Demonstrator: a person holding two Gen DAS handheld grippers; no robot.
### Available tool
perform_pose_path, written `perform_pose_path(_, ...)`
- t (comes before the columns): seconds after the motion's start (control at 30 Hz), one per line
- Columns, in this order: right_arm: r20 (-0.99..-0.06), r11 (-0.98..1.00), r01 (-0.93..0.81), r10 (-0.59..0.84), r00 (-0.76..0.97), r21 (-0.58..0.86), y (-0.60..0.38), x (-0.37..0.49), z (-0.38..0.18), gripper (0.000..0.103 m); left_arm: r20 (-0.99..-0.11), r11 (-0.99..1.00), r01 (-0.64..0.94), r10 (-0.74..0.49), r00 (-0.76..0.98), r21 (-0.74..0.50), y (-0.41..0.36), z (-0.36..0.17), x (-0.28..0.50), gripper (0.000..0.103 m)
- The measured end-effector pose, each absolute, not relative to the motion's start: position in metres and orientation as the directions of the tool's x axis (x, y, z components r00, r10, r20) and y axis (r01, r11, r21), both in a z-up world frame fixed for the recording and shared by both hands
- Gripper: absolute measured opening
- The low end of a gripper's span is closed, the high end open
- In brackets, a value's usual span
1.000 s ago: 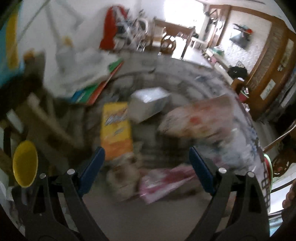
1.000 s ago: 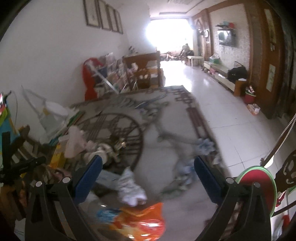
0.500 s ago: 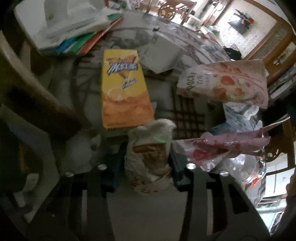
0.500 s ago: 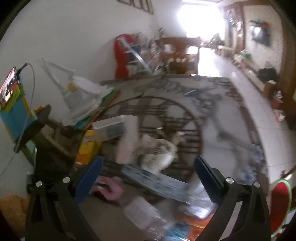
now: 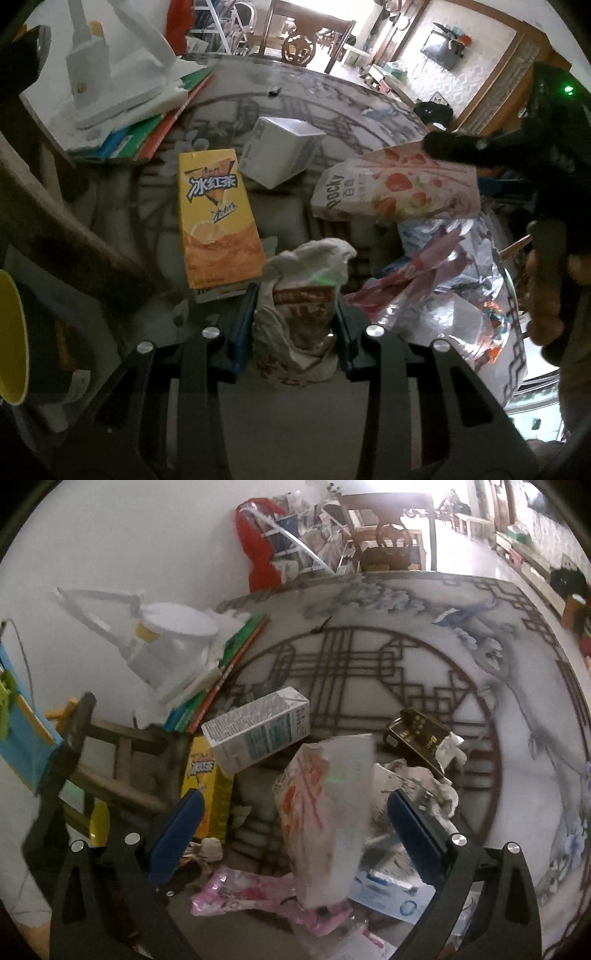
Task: Collect trash
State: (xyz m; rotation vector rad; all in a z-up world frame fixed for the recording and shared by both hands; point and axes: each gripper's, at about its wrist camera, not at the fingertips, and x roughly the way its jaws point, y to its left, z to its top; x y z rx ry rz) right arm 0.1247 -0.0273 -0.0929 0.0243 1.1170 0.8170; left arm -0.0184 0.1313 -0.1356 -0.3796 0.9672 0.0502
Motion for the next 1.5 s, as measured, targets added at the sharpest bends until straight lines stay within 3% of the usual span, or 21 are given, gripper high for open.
perform_pose_path(0.17, -0.806, 0.707, -0.601, 0.568, 0.169, 0.372, -0.015, 0.122, -0.1, 0.092, -0.813, 0.928, -0.22, -0.129, 0.568, -0.3, 0.134, -0.137, -0.016, 0.036)
perform_pose_path(0.23, -0.805, 0.701, -0.606, 0.571, 0.16, 0.376, -0.015, 0.12, -0.102, 0.076, -0.815, 0.925, -0.227, -0.131, 0.564, -0.306, 0.135, -0.138, -0.017, 0.036)
perform_pose_path(0.3, -0.8, 0.691, -0.603, 0.584, 0.14, 0.399, -0.017, 0.12, -0.104, 0.047, -0.817, 0.92, -0.234, -0.138, 0.56, -0.315, 0.136, -0.139, -0.016, 0.036)
perform_pose_path(0.5, -0.751, 0.676, -0.601, 0.635, 0.183, 0.426, -0.035, 0.113, -0.084, 0.037, -0.797, 0.917, -0.217, -0.152, 0.585, -0.334, 0.132, -0.124, -0.015, 0.036)
perform_pose_path(0.73, -0.682, 0.681, -0.6, 0.673, 0.285, 0.421, -0.07, 0.102, -0.043, 0.034, -0.755, 0.89, -0.193, -0.215, 0.619, -0.412, 0.127, -0.105, -0.008, 0.036)
perform_pose_path(1.2, -0.599, 0.714, -0.534, 0.687, 0.411, 0.452, -0.144, 0.093, 0.001, 0.029, -0.718, 0.899, -0.128, -0.24, 0.653, -0.418, 0.103, -0.079, -0.007, 0.036)
perform_pose_path(1.5, -0.584, 0.742, -0.479, 0.668, 0.462, 0.47, -0.194, 0.091, 0.001, 0.028, -0.707, 0.912, -0.069, -0.264, 0.656, -0.404, 0.07, -0.065, 0.003, 0.036)
